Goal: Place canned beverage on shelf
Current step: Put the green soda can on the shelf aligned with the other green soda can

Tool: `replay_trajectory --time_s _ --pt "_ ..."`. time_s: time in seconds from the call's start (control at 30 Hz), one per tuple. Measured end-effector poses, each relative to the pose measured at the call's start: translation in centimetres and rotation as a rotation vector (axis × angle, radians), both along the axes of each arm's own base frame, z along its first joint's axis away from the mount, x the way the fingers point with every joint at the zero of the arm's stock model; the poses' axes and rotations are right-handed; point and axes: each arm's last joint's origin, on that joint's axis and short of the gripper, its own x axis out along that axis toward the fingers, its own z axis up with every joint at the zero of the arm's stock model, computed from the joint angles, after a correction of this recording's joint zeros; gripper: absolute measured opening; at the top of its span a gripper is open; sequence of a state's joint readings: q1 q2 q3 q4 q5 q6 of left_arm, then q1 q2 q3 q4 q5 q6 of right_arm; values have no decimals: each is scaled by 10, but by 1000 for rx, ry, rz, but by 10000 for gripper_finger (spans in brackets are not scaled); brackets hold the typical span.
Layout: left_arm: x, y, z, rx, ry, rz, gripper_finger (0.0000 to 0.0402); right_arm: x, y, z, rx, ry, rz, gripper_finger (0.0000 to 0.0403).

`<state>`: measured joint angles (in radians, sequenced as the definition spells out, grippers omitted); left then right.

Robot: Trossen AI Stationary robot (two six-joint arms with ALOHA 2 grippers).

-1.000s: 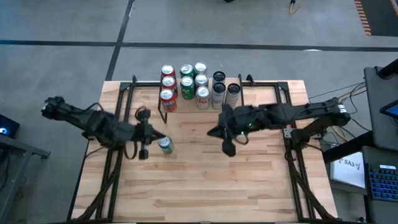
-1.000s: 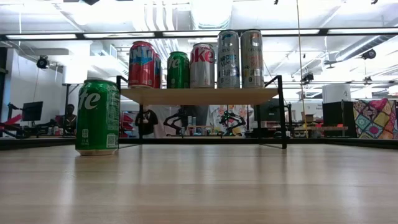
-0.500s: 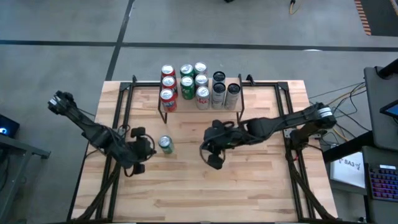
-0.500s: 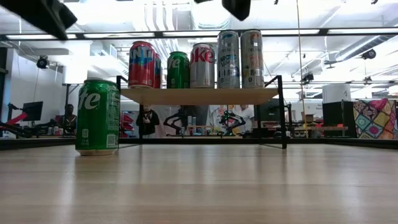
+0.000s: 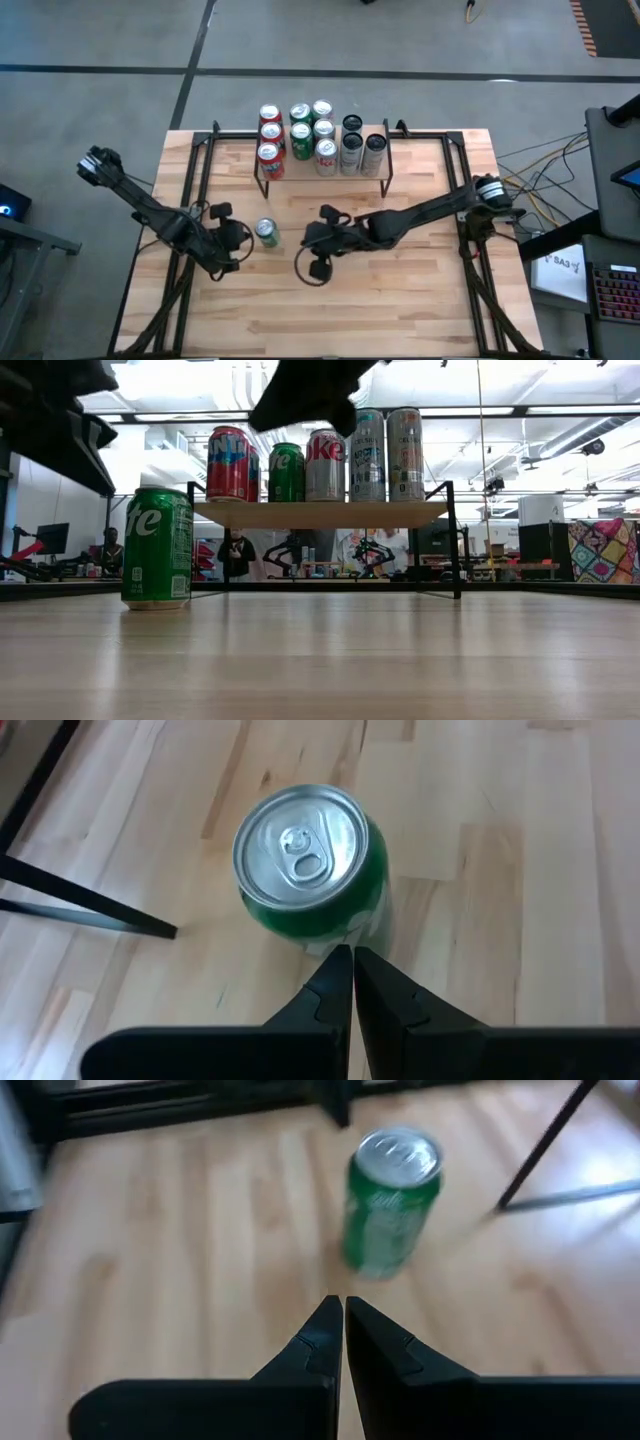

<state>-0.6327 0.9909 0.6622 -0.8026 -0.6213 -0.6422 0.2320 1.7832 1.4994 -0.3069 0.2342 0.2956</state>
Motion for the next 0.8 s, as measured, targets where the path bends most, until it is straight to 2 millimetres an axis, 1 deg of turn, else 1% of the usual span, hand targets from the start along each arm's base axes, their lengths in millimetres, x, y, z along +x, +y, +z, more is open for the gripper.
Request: replay_trajectory --time_s 0.17,0.33,0.43,0.6,0.73,0.8 --pt "-1 2 -13 32 -23 23 0 22 3 -26 -97 -71 -57 9" --pt "-4 6 -21 87 -49 74 0 40 7 -49 -110 -159 -63 9" --pt "-6 8 -28 89 -48 98 0 46 8 -64 -111 -240 -54 9" --pt "-8 11 -36 89 -68 147 0 39 7 -86 -89 -317 -78 9" --pt "-8 11 -42 81 -102 161 0 24 6 -107 -115 -320 -183 9" --pt "-8 11 -45 76 -115 164 0 18 6 -114 -134 -308 -240 9"
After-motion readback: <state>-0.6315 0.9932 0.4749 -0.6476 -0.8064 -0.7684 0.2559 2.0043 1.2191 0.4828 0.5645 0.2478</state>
